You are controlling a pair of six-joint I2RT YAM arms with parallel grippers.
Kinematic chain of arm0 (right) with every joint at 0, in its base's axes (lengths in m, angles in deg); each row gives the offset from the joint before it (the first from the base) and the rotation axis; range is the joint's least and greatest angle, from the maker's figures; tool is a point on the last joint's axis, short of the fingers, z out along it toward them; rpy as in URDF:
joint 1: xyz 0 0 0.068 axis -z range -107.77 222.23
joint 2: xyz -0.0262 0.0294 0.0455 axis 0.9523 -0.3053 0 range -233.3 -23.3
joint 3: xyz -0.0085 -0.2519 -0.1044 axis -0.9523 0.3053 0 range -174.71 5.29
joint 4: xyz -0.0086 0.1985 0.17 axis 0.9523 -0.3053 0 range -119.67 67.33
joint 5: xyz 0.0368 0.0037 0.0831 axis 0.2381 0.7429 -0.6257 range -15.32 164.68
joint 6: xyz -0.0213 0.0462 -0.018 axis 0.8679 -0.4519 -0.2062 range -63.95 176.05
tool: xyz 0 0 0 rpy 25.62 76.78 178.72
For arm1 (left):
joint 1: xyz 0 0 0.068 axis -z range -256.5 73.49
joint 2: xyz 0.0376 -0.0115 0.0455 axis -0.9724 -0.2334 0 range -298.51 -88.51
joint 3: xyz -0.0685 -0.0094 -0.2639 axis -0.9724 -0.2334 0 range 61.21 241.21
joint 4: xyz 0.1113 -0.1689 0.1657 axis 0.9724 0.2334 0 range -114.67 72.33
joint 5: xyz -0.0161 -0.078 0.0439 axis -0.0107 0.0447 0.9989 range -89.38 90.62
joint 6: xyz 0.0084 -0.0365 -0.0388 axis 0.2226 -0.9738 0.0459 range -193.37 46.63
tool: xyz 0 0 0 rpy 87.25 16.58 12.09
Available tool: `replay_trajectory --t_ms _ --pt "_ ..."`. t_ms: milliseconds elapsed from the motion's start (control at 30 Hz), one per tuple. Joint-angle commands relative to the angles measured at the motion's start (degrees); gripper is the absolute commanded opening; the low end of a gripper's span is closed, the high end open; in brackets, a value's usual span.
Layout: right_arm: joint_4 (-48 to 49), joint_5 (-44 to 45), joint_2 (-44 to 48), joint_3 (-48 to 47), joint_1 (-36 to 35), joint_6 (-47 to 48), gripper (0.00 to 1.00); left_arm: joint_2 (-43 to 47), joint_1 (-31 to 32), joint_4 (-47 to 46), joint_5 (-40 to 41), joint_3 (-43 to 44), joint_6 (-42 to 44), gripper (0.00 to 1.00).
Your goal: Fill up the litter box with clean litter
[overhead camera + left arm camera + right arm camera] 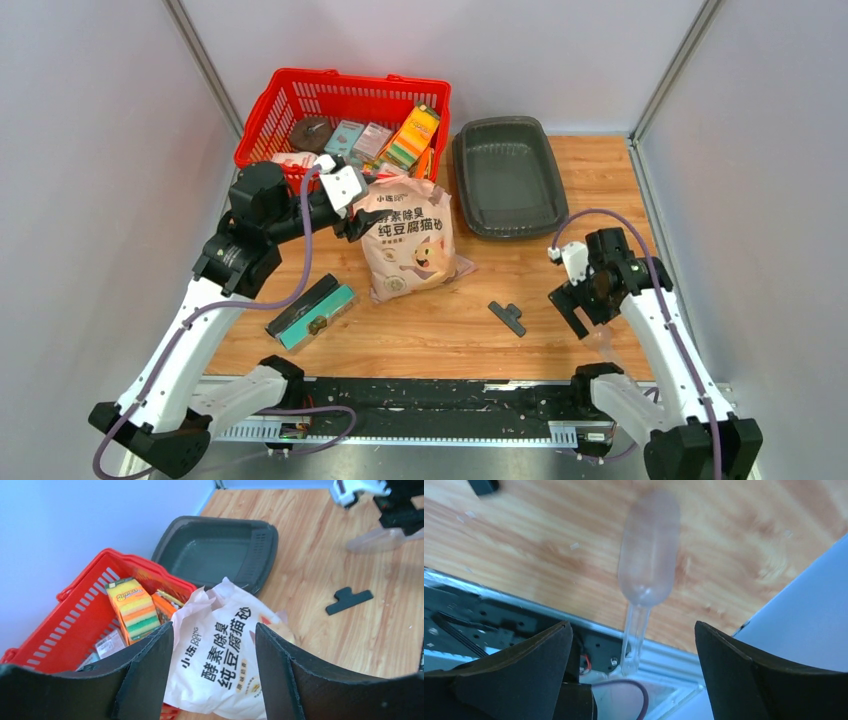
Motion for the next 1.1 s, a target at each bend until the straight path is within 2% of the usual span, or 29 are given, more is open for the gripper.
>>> replay_trajectory --t_ms 0,133,267,500,600,633,700,733,800,867,933,1000,1033,1067 --pt "-2.15 7.26 -0.1 6.36 3.79 6.02 0.96 1.95 0.02 -1.62 -3.02 -2.15 -5.81 0.69" --pt "0.22 8.23 -2.03 9.09 10.02 10.94 0.94 2.48 0.02 -1.44 -3.98 -3.03 -7.22 0.69" --pt "1.72 9.21 -8.78 10.94 14.41 15.76 0.91 2.56 0.02 -1.62 -4.07 -2.95 -7.57 0.69" --pt "8.9 8.94 -15.39 16.91 16.27 22.71 0.82 2.83 0.02 -0.74 -4.25 -3.39 -7.4 0.68" --pt "12.87 10.87 -16.18 19.38 16.45 23.51 0.67 2.92 0.02 -0.3 -4.07 -3.48 -6.96 0.68" --pt "13.14 10.18 -16.36 19.12 16.54 23.08 0.54 3.0 0.02 -0.04 -3.99 -3.56 -6.87 0.68" --pt "11.93 8.77 -16.01 15.79 17.06 22.11 0.4 2.92 0.02 0.23 -3.99 -3.83 -6.61 0.68" --pt "10.87 6.68 -15.14 14.04 17.06 21.24 0.28 2.92 0.02 0.58 -4.33 -3.83 -6.43 0.68" --pt "9.02 5.08 -13.73 6.86 16.89 19.66 0.2 2.57 0.11 1.46 -4.51 -3.65 -5.47 0.68" --pt "7.09 1.49 -13.02 0.51 16.89 17.19 0.06 2.13 0.72 3.39 -4.69 -3.39 -3.1 0.68" --pt "2.26 -5.42 -13.8 -10.29 16.63 15.35 0.0 1.86 1.42 5.05 -4.69 -2.95 0.23 0.68" --pt "-4.74 -12.12 -15.65 -18.02 15.92 14.03 0.0 1.25 3.18 5.59 -4.51 -1.99 2.52 0.68" --pt "-6.09 -17.63 -16.18 -23.8 15.4 13.41 0.0 0.99 3.79 6.03 -4.17 -1.55 4.71 0.68" --pt "-6.63 -19.08 -16.53 -26.3 13.92 11.49 0.0 0.03 5.28 6.38 -3.9 -0.15 6.04 0.68"
